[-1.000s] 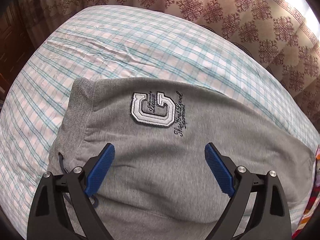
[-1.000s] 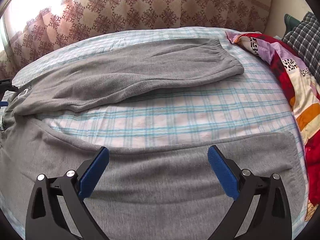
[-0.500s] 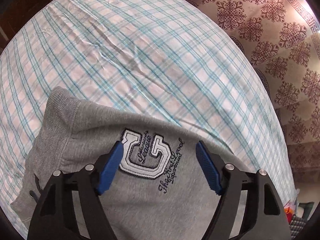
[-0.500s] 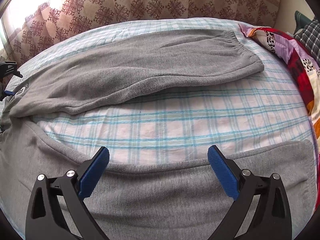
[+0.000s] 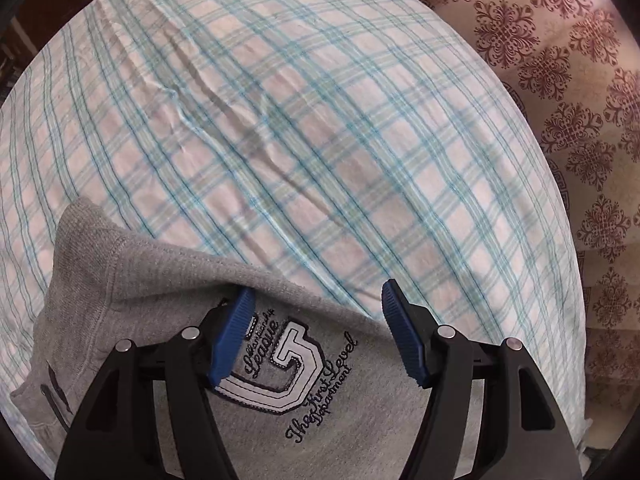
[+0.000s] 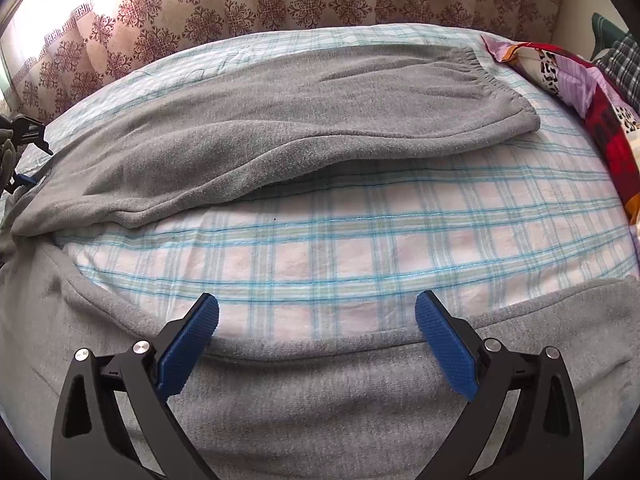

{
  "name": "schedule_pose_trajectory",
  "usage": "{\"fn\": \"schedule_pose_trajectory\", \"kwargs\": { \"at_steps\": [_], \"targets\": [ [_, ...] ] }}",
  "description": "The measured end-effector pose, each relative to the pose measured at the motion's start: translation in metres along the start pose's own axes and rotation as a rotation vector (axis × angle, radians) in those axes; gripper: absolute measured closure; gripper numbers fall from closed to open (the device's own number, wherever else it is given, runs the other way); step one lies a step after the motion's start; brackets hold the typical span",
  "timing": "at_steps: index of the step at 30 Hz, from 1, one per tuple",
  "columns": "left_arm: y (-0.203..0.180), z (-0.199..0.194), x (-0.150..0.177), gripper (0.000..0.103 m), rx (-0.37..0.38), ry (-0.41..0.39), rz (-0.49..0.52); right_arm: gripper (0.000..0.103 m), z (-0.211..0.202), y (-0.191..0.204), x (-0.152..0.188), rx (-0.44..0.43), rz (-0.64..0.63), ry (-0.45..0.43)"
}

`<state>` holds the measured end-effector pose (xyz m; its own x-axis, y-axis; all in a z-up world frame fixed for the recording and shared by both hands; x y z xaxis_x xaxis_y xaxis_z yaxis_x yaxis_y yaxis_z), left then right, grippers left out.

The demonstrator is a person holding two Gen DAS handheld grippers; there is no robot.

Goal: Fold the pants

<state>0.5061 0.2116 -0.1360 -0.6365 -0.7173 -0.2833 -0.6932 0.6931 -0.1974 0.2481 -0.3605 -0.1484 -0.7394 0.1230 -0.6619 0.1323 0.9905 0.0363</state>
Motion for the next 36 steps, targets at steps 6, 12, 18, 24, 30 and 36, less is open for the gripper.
{"fn": "schedule_pose_trajectory", "kwargs": {
  "at_steps": [6,12,18,24,30,36],
  "targets": [
    [-0.016,0.018,0.001,0.036,-0.020,0.046,0.089,0.005,0.004,-0.001,0.001,0.006,0.010,0.003],
    [-0.026,0.019,0.001,0.080,-0.006,-0.015,0.163,0.005,0.001,-0.002,0.001,0.010,0.026,-0.005],
    [-0.024,-0.009,0.031,0.100,0.097,-0.055,0.202,0.005,-0.009,-0.004,0.003,0.021,0.024,-0.027],
    [-0.002,-0.056,0.068,0.100,0.171,-0.125,0.223,0.005,-0.018,-0.009,0.006,0.022,0.041,-0.036],
    [0.030,-0.085,0.112,0.100,0.241,-0.122,0.196,0.005,-0.025,-0.012,0.005,0.018,0.050,-0.051],
    [0.058,-0.088,0.154,0.100,0.280,-0.094,0.145,0.005,-0.030,-0.013,-0.008,0.017,0.058,-0.079]
  ]
}}
Point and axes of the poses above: each gripper's, at about its wrist camera, not at the fingertips, and z roughly the way its jaws point, y to its left, x to its underside, the point moved 9 cm from there along z, roughly the way its jaws point, and after that the axes turned 8 degrees about -y, right-handed, at the moved point
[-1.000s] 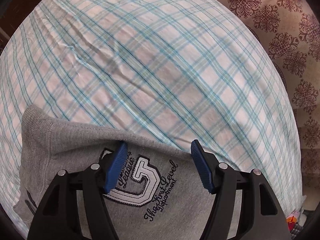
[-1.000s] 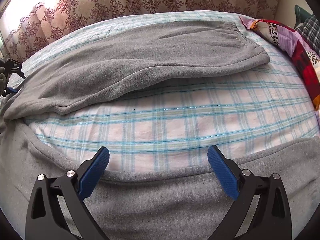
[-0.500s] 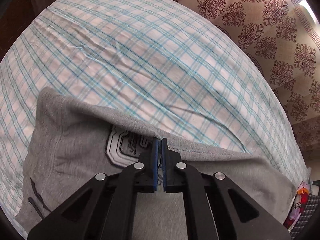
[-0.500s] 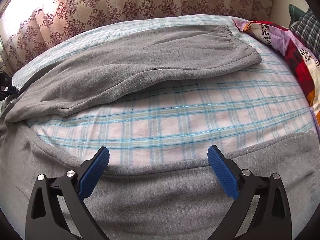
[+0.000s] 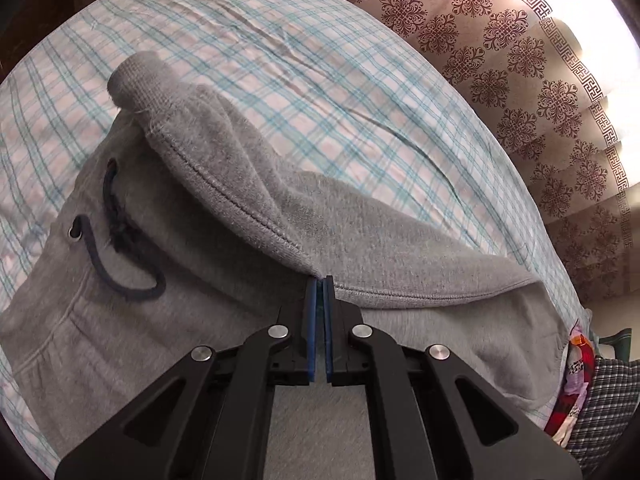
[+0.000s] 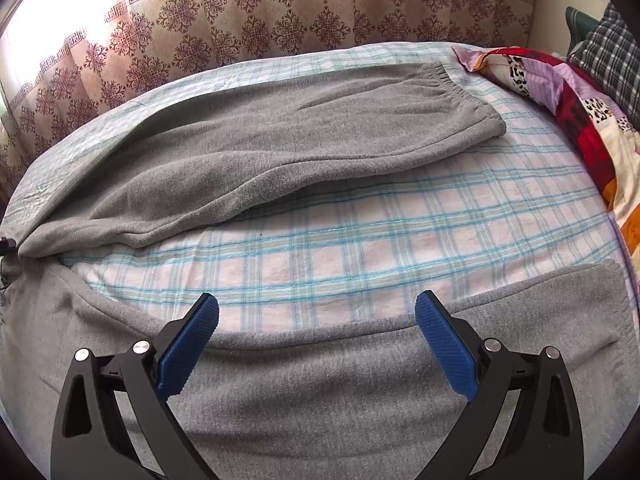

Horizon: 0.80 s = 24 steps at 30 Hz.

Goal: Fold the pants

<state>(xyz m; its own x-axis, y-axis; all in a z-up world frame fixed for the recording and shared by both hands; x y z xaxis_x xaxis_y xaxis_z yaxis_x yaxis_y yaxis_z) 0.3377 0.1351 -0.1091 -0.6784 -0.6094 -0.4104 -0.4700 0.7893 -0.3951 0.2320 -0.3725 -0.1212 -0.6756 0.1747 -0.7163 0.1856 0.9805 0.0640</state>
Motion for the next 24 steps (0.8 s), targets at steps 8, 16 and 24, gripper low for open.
{"fn": "schedule_pose_trajectory", "kwargs": {
  "at_steps": [8,16,24],
  "targets": [
    [0.027,-0.002,0.030,0.103,0.122,0.022,-0.101,0.005,0.003,0.009,-0.010,-0.021,0.008,-0.008],
    [0.021,-0.018,-0.009,0.049,0.190,-0.078,-0.197,0.005,0.006,0.024,-0.008,-0.040,-0.008,-0.002],
    [-0.009,0.006,-0.080,0.029,0.209,-0.110,-0.327,0.005,0.012,0.030,0.002,-0.044,-0.018,0.015]
  ]
}}
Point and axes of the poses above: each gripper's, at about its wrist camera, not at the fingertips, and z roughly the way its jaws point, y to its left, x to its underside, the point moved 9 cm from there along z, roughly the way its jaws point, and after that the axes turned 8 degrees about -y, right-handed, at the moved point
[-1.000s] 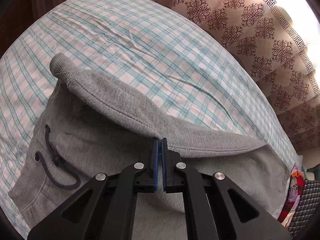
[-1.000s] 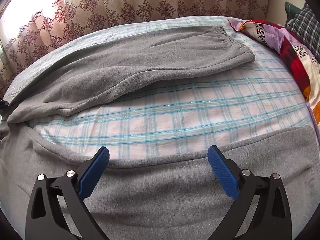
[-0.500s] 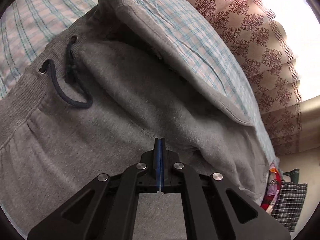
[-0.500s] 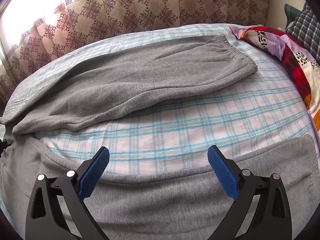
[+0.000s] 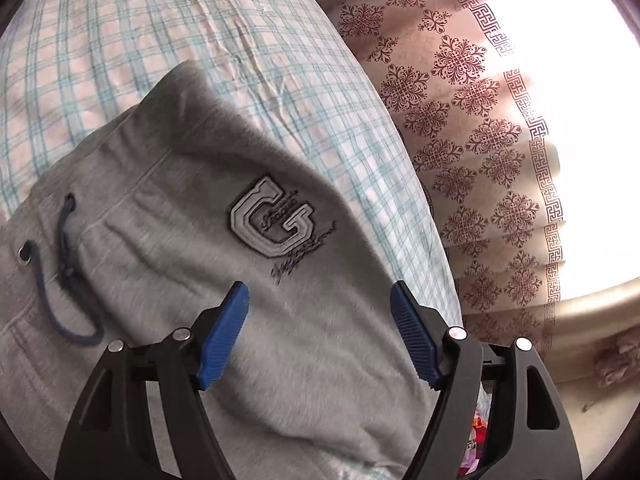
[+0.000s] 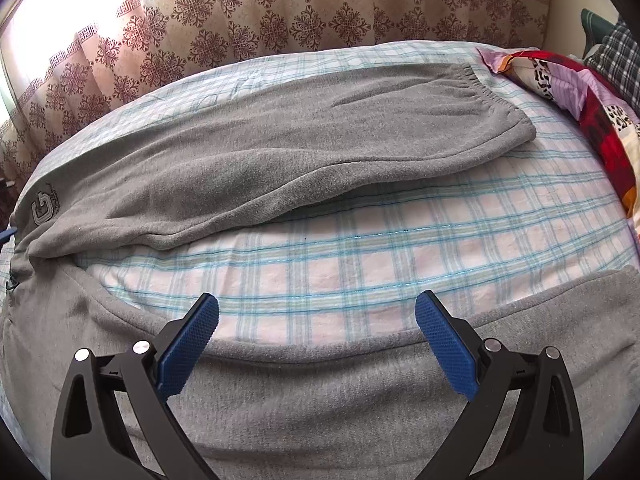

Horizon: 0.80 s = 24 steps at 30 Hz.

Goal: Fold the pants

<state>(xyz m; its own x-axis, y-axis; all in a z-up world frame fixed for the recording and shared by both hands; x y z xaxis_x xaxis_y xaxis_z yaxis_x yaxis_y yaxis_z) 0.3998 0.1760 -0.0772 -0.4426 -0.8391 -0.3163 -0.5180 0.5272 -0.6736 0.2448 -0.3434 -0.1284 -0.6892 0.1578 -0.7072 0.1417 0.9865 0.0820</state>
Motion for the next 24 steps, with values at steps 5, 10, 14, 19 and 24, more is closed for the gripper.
{"fn": "schedule_pose_trajectory", "kwargs": {
  "at_steps": [5,10,14,19,24],
  "targets": [
    [-0.017,0.037,-0.019,0.029,-0.090,0.049,0.141,0.005,0.001,-0.006,-0.001,0.008,-0.008,-0.005],
    [0.002,0.046,-0.012,0.029,-0.096,0.103,0.088,0.005,0.017,0.003,-0.009,-0.043,0.013,0.008],
    [0.014,0.050,-0.001,0.029,-0.098,0.142,0.060,0.005,0.030,0.048,-0.040,-0.130,-0.062,-0.030],
    [0.021,0.052,-0.004,0.027,-0.104,0.142,0.014,0.005,0.043,0.117,-0.082,-0.227,-0.159,-0.081],
    [0.010,0.063,-0.014,0.026,-0.117,0.165,0.002,0.005,0.058,0.128,-0.093,-0.218,-0.113,-0.062]
  ]
}}
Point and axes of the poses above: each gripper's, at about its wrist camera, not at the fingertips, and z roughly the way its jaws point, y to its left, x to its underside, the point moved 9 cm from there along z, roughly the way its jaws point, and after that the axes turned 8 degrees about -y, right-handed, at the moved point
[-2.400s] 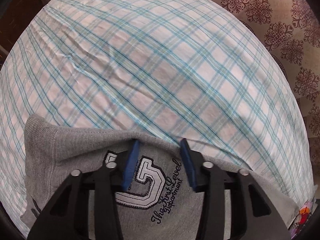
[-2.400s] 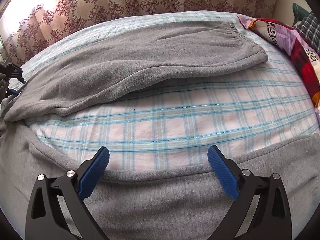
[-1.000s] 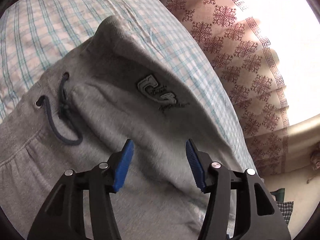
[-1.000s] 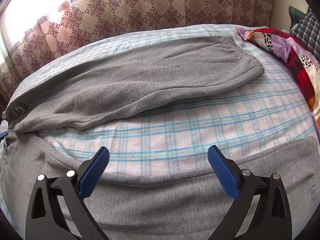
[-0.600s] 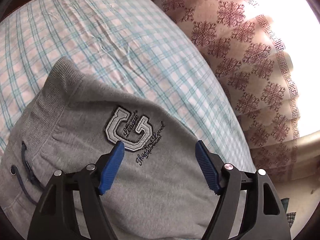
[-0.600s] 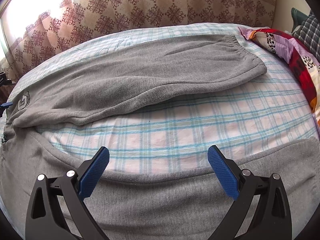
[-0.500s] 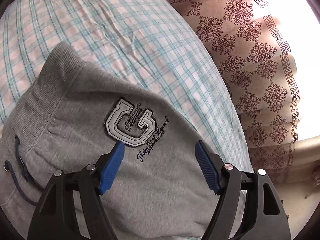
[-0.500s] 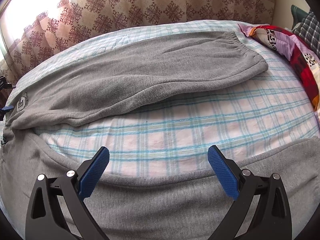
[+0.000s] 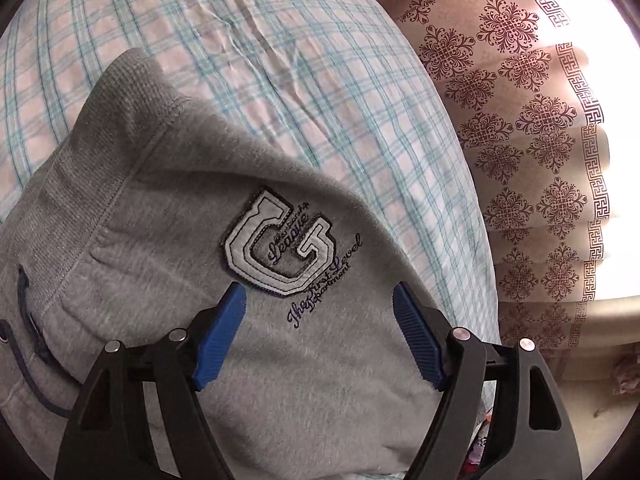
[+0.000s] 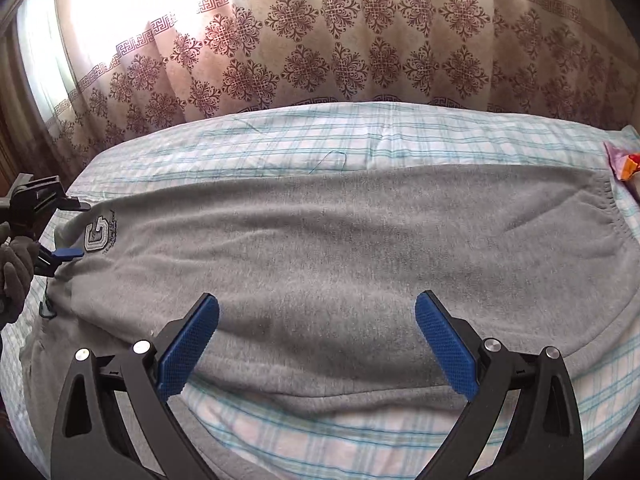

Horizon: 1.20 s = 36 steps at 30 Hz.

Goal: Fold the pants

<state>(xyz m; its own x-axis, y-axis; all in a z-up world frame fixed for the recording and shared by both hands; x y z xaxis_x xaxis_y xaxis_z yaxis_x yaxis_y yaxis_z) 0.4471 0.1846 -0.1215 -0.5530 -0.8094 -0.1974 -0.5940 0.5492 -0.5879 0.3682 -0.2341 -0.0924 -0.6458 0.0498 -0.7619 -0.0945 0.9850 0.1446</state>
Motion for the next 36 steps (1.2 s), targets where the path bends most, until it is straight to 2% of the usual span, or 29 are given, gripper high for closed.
{"fn": "schedule_pose_trajectory", "kwargs": {
  "at_steps": [3,6,10,12,18,24,29,32,36],
  "targets": [
    [-0.014,0.001,-0.011,0.026,-0.025,-0.029,0.034,0.005,0.007,-0.015,0.006,0.048,0.003,0.016],
    [-0.034,-0.001,-0.022,0.026,-0.086,-0.105,0.165,0.005,0.009,-0.036,0.012,0.094,0.012,0.027],
    [-0.056,0.012,-0.031,0.019,-0.156,-0.139,0.385,0.005,0.004,-0.065,0.014,0.133,0.050,0.023],
    [-0.060,0.024,-0.036,0.019,-0.166,-0.127,0.476,0.005,-0.001,-0.082,0.013,0.155,0.071,0.018],
    [-0.050,0.046,-0.041,0.019,-0.125,-0.040,0.689,0.005,-0.010,-0.159,-0.004,0.230,0.221,0.006],
    [-0.042,0.050,-0.036,0.019,-0.093,0.008,0.794,0.005,-0.004,-0.255,-0.050,0.333,0.323,-0.028],
    [-0.038,0.051,-0.025,0.019,-0.087,0.034,0.877,0.005,0.009,-0.329,-0.081,0.450,0.303,-0.027],
    [-0.033,0.051,-0.018,0.019,-0.095,0.044,0.920,0.005,0.018,-0.360,-0.089,0.469,0.322,-0.017],
    [-0.030,0.052,-0.010,0.019,-0.115,0.045,0.986,0.005,0.036,-0.380,-0.099,0.435,0.358,-0.008]
  ]
}}
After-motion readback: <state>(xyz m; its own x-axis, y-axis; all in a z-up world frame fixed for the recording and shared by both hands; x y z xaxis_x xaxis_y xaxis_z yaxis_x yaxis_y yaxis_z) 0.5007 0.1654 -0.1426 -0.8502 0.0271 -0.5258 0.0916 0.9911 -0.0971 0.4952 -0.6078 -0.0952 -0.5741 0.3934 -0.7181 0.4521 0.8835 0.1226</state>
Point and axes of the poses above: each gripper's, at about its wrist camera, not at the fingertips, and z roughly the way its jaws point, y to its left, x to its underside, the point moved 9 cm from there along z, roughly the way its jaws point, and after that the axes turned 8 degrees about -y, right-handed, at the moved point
